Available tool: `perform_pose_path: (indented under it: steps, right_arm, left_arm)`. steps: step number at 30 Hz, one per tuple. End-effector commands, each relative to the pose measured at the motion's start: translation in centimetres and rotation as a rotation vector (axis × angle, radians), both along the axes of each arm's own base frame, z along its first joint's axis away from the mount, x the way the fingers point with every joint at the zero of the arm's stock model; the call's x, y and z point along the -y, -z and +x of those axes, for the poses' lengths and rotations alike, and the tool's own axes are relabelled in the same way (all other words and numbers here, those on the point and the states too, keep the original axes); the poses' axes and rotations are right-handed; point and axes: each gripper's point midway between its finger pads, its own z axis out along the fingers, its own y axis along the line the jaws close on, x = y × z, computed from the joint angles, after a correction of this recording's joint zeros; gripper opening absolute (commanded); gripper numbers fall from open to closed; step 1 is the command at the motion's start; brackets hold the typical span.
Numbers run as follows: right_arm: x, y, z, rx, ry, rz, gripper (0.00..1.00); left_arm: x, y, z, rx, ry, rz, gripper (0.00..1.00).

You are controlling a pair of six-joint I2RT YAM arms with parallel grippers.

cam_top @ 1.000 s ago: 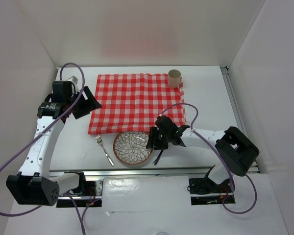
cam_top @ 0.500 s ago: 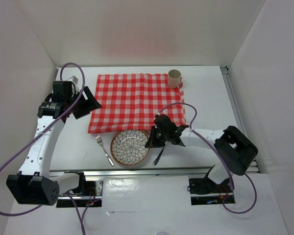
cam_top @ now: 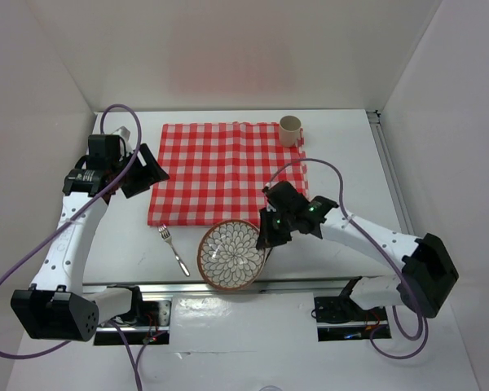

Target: Set the dinner table for one person

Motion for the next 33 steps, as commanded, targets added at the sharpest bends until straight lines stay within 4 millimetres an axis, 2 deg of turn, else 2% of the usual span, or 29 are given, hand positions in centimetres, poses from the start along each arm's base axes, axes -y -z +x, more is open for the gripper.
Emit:
perform_pose_path:
  steps: [1, 2, 3, 4, 6, 7, 8, 9, 10, 11, 12, 13, 14, 15, 16, 17, 19, 20, 21, 23, 24, 26, 29, 33]
  right_arm:
    - [-2.0, -9.7, 3.1, 0.19, -0.007, 0.175, 0.0]
    - [-1.8, -10.5, 3.8, 0.213, 0.003, 0.185, 0.0]
    - [-1.4, -12.2, 5.8, 0.262, 0.052, 0.21, 0.0]
    - [-1.6, -13.1, 7.3, 0.297, 0.077, 0.235, 0.0]
    - [-0.9, -13.1, 10.7, 0.31, 0.139, 0.252, 0.0]
    - [-1.2, -14.1, 12.6, 0.357, 0.154, 0.293, 0.0]
    - [-1.3, -12.9, 14.2, 0.328, 0.172, 0.294, 0.0]
    - [-1.2, -12.8, 15.7, 0.341, 0.189, 0.305, 0.0]
    - [-0.7, -13.7, 18.2, 0.385, 0.232, 0.334, 0.0]
    - [-1.0, -11.9, 19.8, 0.356, 0.241, 0.322, 0.0]
    - [-0.9, -11.4, 21.0, 0.353, 0.253, 0.316, 0.0]
    - [-0.8, -12.1, 22.7, 0.37, 0.27, 0.322, 0.0]
    - [-1.4, -10.1, 23.9, 0.335, 0.279, 0.307, 0.0]
    - [-1.2, -10.0, 25.2, 0.345, 0.292, 0.31, 0.0]
    - [-1.7, -10.7, 26.3, 0.369, 0.29, 0.325, 0.0]
    - [-1.4, -8.9, 27.5, 0.345, 0.309, 0.299, 0.0]
    - [-1.8, -8.4, 29.4, 0.351, 0.326, 0.311, 0.0]
    - [-1.9, -9.1, 29.8, 0.37, 0.324, 0.322, 0.0]
    - [-1.6, -7.8, 30.6, 0.351, 0.336, 0.308, 0.0]
    - [-1.7, -7.8, 31.7, 0.354, 0.336, 0.317, 0.0]
    - [-2.1, -6.6, 31.9, 0.328, 0.323, 0.318, 0.0]
    - [-1.8, -6.2, 32.4, 0.315, 0.316, 0.335, 0.0]
    - [-1.6, -6.0, 32.5, 0.285, 0.323, 0.377, 0.0]
    - [-1.8, -3.9, 32.4, 0.237, 0.321, 0.375, 0.0]
  left_arm:
    - [0.3, -1.8, 0.8, 0.056, 0.024, 0.001, 0.82]
    - [0.3, -1.8, 0.8, 0.056, 0.024, 0.001, 0.82]
    - [0.3, -1.5, 0.9, 0.047, 0.024, 0.001, 0.82]
    - [0.1, -1.5, 0.9, 0.047, 0.016, 0.009, 0.82]
    - [0.1, -1.5, 0.9, 0.047, 0.016, 0.009, 0.82]
    - [0.1, -1.5, 0.9, 0.047, 0.016, 0.009, 0.82]
    - [0.0, -1.1, 0.9, 0.036, 0.003, 0.009, 0.82]
    - [0.0, -1.1, 0.9, 0.036, 0.003, 0.009, 0.82]
    - [0.0, -1.1, 0.9, 0.034, -0.003, 0.002, 0.82]
    - [-0.2, -1.2, 0.6, 0.033, -0.012, 0.011, 0.82]
    - [-0.3, -0.7, 0.5, 0.02, -0.026, 0.012, 0.82]
    - [-0.3, -0.6, 0.4, 0.009, -0.034, 0.004, 0.82]
    - [-0.5, -0.5, 0.2, 0.007, -0.052, 0.009, 0.82]
    - [-0.5, -0.7, 0.1, 0.016, -0.053, 0.009, 0.82]
    - [-0.5, 0.1, -0.2, -0.009, -0.061, 0.001, 0.82]
    - [-0.5, 0.2, -0.4, -0.011, -0.067, -0.005, 0.82]
    - [-0.4, 0.8, -0.6, -0.019, -0.074, -0.011, 0.82]
    - [-0.4, 0.8, -0.6, -0.019, -0.074, -0.011, 0.82]
    - [-0.4, 1.2, -0.8, -0.031, -0.074, -0.011, 0.82]
    - [-0.4, 1.6, -0.9, -0.04, -0.074, -0.01, 0.82]
    - [-0.4, 1.6, -0.9, -0.04, -0.074, -0.01, 0.82]
    - [-0.4, 2.0, -1.0, -0.051, -0.074, -0.01, 0.82]
    - [-0.5, 2.5, -1.2, -0.06, -0.068, -0.003, 0.82]
    - [-0.5, 3.6, -1.3, -0.086, -0.068, -0.002, 0.82]
